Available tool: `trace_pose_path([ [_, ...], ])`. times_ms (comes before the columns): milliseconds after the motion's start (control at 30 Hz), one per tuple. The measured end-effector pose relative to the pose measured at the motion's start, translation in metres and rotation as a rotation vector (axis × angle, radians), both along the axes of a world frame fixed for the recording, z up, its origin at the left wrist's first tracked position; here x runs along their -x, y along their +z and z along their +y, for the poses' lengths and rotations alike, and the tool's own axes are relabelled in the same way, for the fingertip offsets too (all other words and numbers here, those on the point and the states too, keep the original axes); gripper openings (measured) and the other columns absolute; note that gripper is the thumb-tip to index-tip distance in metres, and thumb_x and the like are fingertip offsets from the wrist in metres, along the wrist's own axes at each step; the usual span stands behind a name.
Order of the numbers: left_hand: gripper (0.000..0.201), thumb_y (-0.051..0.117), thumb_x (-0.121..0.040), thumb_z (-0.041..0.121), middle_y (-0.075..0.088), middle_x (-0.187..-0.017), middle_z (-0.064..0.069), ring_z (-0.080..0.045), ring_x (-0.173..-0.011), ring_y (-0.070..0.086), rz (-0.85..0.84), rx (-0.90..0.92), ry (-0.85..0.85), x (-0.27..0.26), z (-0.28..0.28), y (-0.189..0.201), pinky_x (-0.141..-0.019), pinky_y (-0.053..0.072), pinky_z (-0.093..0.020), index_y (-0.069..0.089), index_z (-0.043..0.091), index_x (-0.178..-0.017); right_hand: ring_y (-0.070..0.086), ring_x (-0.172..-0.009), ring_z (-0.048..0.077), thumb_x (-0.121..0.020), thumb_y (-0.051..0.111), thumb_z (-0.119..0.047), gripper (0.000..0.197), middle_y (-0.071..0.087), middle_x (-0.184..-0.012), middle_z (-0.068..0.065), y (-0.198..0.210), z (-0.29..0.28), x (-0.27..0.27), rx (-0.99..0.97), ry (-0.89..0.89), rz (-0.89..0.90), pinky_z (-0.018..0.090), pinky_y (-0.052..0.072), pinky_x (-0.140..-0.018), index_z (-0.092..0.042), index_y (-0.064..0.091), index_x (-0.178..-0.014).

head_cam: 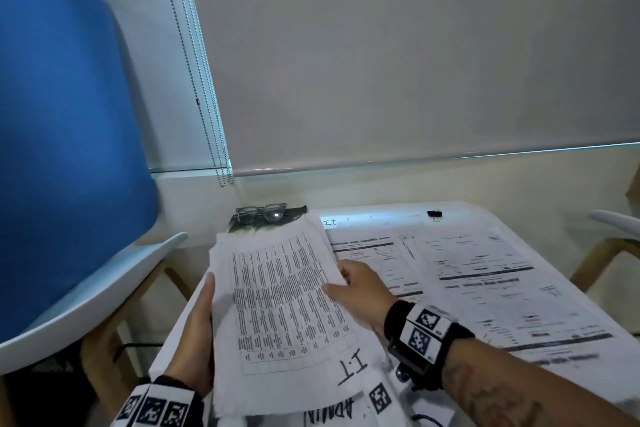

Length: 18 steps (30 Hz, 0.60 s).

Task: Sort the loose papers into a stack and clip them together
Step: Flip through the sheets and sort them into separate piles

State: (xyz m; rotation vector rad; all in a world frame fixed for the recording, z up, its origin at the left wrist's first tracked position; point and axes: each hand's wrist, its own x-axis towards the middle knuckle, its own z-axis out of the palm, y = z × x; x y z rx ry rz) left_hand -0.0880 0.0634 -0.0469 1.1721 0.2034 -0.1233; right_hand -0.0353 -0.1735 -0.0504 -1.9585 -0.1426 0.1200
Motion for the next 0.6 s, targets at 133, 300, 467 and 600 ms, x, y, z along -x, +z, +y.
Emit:
trace_pose_path([
  [133,0.023,0.06,-0.092,0.001,0.08,-0.095,-0.016,-0.035,-0.084,0.077,-0.026,-0.464,0.049,-0.008,0.006,-0.016,-0.074,0.06,-0.043,0.069,0.002,-0.113,0.066,-0.105,0.013,-0.091,0.066,-0.037,0.035,0.069,-0.118,-0.006,0.013,-0.019,0.007,0.179,0.178,0.06,0.035,0.053,-0.096,-0.021,0.063,-0.123],
  [300,0.02,0.064,-0.088,-0.004,0.08,-0.097,-0.012,-0.032,-0.09,0.076,0.0,-0.572,0.05,-0.019,0.018,-0.033,-0.088,0.057,-0.046,0.072,0.005,-0.104,0.053,-0.117,0.023,-0.086,0.069,-0.043,0.055,0.051,-0.131,0.005,0.039,-0.089,-0.015,0.413,-0.259,0.093,0.035,0.045,-0.097,-0.014,0.05,-0.129],
  [467,0.025,0.061,-0.09,-0.008,0.077,-0.108,-0.017,-0.039,-0.101,0.072,0.008,-0.501,-0.001,-0.032,0.027,-0.049,-0.101,0.047,-0.06,0.068,0.002,-0.111,0.056,-0.119,0.033,-0.092,0.069,-0.026,0.064,0.051,-0.138,0.019,0.043,-0.107,-0.016,0.356,-0.248,0.32,0.035,0.042,-0.093,0.005,0.041,-0.14],
  [600,0.025,0.057,-0.091,-0.011,0.077,-0.108,-0.018,-0.04,-0.102,0.072,0.002,-0.469,0.005,-0.03,0.024,-0.048,-0.101,0.047,-0.059,0.067,0.0,-0.112,0.052,-0.118,0.031,-0.091,0.069,-0.01,0.059,0.056,-0.131,0.013,0.036,-0.103,-0.022,0.212,-0.295,0.285,0.035,0.045,-0.093,0.0,0.042,-0.142],
])
